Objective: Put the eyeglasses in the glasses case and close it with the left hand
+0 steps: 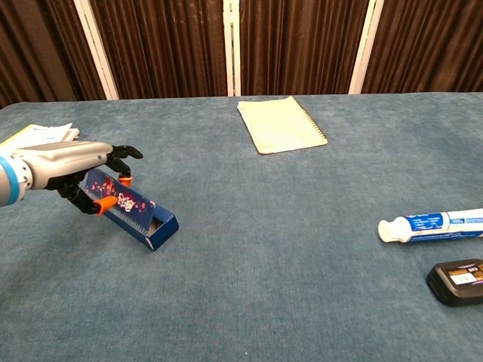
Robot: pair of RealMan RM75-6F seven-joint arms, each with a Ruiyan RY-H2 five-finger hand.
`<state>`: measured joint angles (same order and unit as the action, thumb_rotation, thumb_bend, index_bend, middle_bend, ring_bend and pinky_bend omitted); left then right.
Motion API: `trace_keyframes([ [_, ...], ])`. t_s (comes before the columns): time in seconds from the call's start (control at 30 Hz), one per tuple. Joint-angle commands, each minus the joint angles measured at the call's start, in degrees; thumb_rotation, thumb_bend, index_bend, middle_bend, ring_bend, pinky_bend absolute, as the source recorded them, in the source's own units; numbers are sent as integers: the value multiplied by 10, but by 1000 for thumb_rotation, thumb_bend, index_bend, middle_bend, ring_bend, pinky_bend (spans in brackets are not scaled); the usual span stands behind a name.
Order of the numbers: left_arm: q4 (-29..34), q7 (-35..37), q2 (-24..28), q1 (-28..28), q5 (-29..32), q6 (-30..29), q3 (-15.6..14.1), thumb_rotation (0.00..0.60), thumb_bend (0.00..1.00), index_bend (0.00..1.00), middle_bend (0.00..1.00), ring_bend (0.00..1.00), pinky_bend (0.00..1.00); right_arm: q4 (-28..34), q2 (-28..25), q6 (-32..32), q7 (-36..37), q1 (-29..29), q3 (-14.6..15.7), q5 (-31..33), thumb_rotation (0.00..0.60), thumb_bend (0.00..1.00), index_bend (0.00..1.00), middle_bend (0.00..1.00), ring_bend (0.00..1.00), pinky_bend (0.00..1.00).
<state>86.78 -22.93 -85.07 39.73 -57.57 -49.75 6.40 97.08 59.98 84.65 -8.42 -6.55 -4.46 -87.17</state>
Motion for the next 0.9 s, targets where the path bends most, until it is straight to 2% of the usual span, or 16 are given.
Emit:
trace_keyframes([
  [0.03,-11,-2,-10,7,8,3,2,600,549,653,0,0,0,0,0,0,0,0,0,0,600,0,0,0,0,0],
  [0.13,-18,7,-15,10,9,8,3,600,527,550,0,0,0,1,0,1,-1,0,0,-1,600,0,0,0,0,0],
  [0.2,-26,18,-19,10,2,7,3,600,507,398,0,0,0,1,0,1,0,0,0,0,600,0,0,0,0,0],
  [0.27,-35,27,-22,9,-5,4,4,600,490,293,0,0,0,0,0,0,-1,0,0,1,600,0,0,0,0,0],
  [0.4,-49,44,-27,8,-16,-1,6,600,378,42,0,0,0,0,1,-1,-2,0,1,0,600,0,0,0,0,0],
  [0.43,-51,53,-26,7,-21,-4,9,600,363,15,0,0,0,0,1,-1,-3,0,0,1,600,0,0,0,0,0],
  [0.67,-41,108,4,1,-74,-13,12,600,272,0,0,0,0,0,2,-2,-4,-1,0,3,600,0,0,0,0,0],
  [0.9,-41,128,32,10,-106,26,-10,600,185,0,0,0,0,0,3,-4,-7,-1,0,4,600,0,0,0,0,0],
])
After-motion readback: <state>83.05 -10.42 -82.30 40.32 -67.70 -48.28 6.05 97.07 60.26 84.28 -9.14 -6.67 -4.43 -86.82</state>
